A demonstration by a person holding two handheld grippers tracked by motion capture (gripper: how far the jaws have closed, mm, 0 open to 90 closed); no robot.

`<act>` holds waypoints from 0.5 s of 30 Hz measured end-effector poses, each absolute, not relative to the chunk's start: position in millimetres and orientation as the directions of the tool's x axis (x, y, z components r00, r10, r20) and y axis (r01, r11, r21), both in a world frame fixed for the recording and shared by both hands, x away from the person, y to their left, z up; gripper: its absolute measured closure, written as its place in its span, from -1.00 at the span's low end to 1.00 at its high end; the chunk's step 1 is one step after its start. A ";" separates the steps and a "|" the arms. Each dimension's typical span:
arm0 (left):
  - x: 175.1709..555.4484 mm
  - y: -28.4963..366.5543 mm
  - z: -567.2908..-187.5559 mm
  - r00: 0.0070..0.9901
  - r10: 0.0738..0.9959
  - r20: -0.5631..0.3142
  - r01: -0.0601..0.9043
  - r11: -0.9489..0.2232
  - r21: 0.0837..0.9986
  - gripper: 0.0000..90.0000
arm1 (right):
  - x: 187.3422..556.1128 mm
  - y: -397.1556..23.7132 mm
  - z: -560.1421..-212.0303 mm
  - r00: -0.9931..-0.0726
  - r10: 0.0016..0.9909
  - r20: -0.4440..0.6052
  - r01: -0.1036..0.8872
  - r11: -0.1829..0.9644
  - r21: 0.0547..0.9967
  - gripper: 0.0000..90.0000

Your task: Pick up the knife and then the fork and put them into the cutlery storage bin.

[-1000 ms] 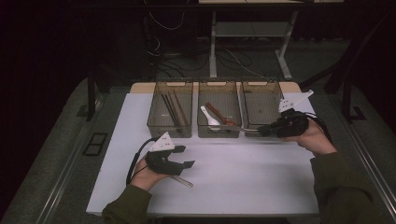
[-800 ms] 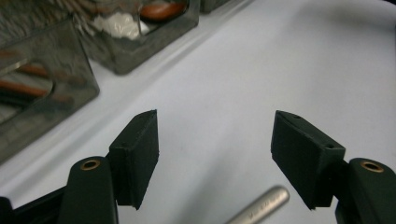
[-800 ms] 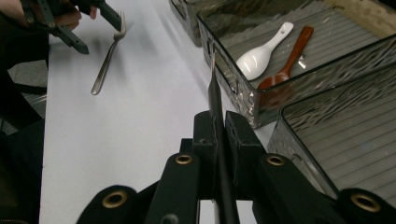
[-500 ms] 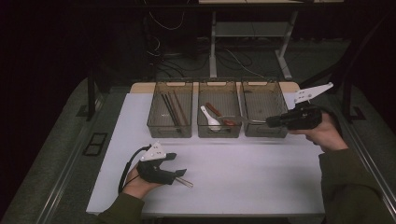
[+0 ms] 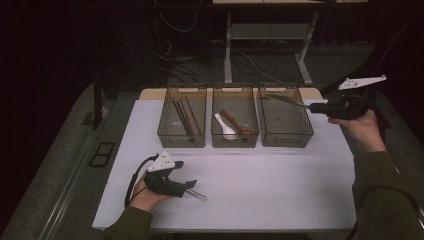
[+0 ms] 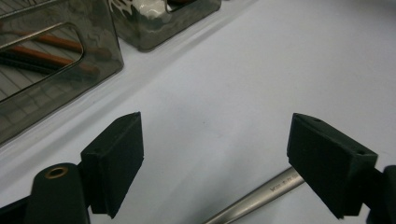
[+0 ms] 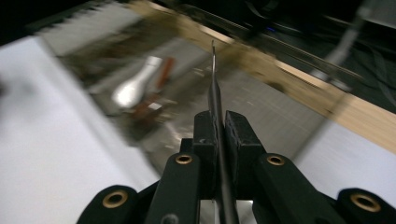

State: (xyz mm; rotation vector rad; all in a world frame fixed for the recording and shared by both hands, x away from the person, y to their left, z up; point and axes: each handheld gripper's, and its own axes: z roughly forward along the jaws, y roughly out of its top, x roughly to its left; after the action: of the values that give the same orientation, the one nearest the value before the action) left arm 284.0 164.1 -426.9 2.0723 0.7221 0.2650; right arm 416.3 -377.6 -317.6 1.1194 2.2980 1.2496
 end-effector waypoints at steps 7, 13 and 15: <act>284.1 161.8 -428.3 0.808 0.584 -0.080 0.391 -0.430 0.814 -0.71 | 436.0 -363.4 -344.7 -0.566 0.820 0.084 0.576 0.321 0.752 0.85; 283.8 160.3 -429.4 0.814 0.576 -0.075 0.387 -0.441 0.810 -0.76 | 448.9 -333.8 -365.8 -0.570 0.820 0.051 0.628 0.395 0.671 0.85; 283.8 160.4 -429.4 0.817 0.572 -0.072 0.383 -0.445 0.810 -0.76 | 452.0 -327.6 -371.8 -0.569 0.821 0.043 0.639 0.409 0.652 0.84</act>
State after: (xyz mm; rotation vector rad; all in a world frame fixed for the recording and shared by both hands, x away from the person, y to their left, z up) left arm 283.8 160.4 -429.4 2.0902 0.7023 0.2642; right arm 452.0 -327.6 -371.8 1.2724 2.3841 0.9162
